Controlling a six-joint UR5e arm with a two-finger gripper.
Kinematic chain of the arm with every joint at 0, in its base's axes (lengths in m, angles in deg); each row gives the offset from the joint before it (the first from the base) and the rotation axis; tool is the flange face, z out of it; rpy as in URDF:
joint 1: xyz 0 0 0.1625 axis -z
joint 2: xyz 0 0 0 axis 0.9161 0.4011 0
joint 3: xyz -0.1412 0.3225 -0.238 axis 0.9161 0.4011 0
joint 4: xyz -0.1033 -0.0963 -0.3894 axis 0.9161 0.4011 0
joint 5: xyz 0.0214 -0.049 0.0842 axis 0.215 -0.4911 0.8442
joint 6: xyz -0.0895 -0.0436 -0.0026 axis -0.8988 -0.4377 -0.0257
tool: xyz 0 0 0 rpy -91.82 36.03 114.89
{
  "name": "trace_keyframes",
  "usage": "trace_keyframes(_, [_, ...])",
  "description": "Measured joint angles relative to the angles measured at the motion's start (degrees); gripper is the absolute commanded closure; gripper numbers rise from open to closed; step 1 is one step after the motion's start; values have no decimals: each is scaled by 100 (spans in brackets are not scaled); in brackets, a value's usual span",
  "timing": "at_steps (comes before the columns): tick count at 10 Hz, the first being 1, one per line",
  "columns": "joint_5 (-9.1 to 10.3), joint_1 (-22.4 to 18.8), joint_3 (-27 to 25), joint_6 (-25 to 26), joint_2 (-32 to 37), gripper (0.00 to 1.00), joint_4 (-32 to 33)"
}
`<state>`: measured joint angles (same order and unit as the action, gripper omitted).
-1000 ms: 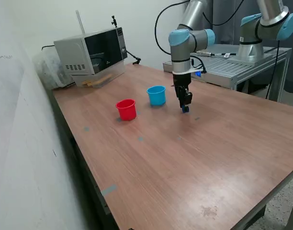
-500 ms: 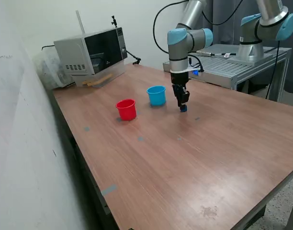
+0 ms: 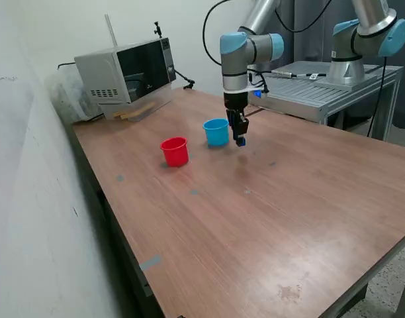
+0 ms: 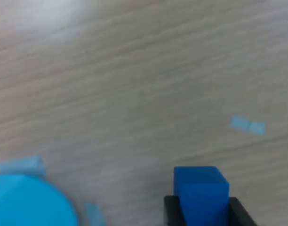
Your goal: Place red objects in the red bin, and blue objects in the blue bin.
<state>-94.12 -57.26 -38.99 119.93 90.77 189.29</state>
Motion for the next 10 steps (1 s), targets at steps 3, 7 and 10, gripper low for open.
trace_keyframes(3, [-198, 169, 221, -248, 179, 100, -280])
trace_keyframes(7, [-399, 323, 398, -456, 380, 100, -558])
trace_keyframes(10, [-433, 561, 450, -536, 420, 100, -638])
